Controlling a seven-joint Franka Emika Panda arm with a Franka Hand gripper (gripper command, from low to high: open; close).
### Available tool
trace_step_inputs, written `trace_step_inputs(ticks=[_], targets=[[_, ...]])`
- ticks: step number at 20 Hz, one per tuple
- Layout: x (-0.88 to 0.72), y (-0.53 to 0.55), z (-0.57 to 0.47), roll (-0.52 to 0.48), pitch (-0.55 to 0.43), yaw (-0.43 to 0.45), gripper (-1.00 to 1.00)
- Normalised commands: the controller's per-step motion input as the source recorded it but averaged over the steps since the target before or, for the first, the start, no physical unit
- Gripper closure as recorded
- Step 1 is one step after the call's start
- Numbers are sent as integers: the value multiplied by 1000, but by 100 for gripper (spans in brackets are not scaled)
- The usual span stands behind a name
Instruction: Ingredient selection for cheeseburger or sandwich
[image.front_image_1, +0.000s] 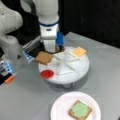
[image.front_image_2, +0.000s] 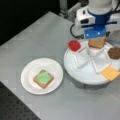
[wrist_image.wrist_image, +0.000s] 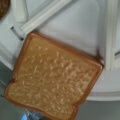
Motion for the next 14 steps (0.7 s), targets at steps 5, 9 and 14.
trace_step_inputs(ticks=[5,9,14], targets=[[26,108,210,209,156,-477,-100],[-45,162,216,77,71,-369,-100],[26,48,114,57,42,-146,-100]])
